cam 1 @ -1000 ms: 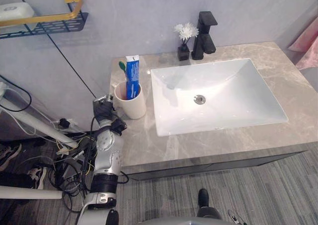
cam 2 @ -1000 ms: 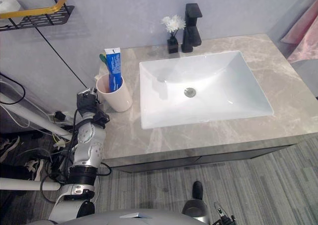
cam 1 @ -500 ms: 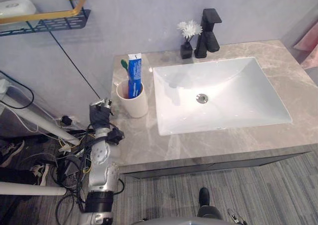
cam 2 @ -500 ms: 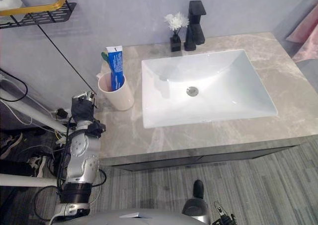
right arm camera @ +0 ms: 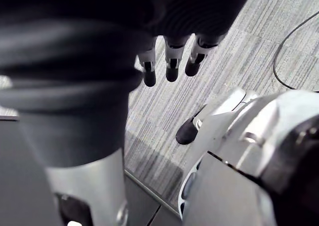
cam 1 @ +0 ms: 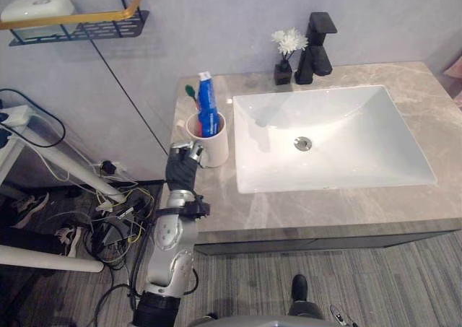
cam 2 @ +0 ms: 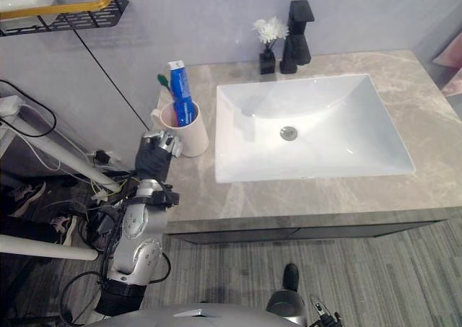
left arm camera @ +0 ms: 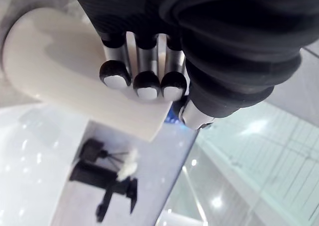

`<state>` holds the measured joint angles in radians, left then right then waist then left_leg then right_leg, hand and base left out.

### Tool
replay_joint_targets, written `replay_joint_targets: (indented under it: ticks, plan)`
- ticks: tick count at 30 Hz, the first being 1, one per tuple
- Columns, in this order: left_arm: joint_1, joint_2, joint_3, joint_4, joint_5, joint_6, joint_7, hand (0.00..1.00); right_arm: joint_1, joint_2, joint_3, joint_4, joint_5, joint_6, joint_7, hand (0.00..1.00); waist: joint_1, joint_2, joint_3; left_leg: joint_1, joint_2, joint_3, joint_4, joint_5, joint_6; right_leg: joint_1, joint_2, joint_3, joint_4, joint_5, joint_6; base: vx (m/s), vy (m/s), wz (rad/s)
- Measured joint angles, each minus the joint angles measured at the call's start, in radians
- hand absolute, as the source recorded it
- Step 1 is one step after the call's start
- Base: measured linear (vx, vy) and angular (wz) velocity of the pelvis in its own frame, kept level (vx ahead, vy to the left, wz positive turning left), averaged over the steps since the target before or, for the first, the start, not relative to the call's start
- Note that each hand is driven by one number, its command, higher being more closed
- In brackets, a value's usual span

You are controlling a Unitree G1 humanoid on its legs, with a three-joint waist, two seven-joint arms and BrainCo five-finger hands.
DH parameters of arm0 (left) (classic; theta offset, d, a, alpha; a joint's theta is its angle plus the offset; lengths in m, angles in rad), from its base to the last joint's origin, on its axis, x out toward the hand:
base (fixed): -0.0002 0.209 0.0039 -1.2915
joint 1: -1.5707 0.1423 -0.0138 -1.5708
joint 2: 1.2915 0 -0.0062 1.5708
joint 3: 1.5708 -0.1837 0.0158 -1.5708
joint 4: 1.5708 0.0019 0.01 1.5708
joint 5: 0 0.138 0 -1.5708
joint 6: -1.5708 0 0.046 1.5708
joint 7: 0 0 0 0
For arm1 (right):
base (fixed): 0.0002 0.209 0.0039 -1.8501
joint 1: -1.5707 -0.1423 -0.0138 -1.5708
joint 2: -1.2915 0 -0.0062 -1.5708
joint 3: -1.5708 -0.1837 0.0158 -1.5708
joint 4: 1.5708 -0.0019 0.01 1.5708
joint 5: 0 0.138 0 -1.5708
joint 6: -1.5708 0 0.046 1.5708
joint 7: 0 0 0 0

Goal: Organize washtable

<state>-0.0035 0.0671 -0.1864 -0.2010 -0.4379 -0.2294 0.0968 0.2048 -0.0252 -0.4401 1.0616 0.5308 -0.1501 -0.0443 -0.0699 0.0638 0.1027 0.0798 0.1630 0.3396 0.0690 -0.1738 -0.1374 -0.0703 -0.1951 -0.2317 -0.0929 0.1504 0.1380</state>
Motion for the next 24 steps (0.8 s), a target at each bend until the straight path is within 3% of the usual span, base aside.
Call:
replay_joint_targets:
  ticks: [10,16,24]
  plan:
    - [-0.019,0.024,-0.096,0.032,-0.017,0.003,-0.022,1.00,0.000,-0.006,0.026,-0.001,0.000,0.000,-0.003,0.00,-0.003,-0.007,-0.008,0.003,0.000,0.002,0.000,0.000,-0.001,-0.001,0.000,0.001,-0.007,0.001,-0.002,-0.02,-0.007,-0.01]
    - [-0.043,0.047,-0.098,0.053,-0.017,0.012,-0.018,1.00,0.000,-0.003,0.041,-0.001,0.000,0.000,-0.005,0.00,-0.005,-0.025,-0.020,0.014,-0.001,0.007,-0.005,-0.001,-0.001,-0.002,0.001,0.000,-0.006,0.001,-0.002,0.03,0.005,-0.02]
    - [-0.047,0.053,-0.096,0.120,-0.017,0.014,-0.001,1.00,0.000,-0.003,0.042,-0.002,0.000,0.000,-0.007,0.00,-0.005,-0.025,-0.021,0.016,-0.001,0.007,-0.008,-0.001,-0.001,0.000,0.001,-0.001,-0.007,0.002,-0.002,0.00,0.000,0.00]
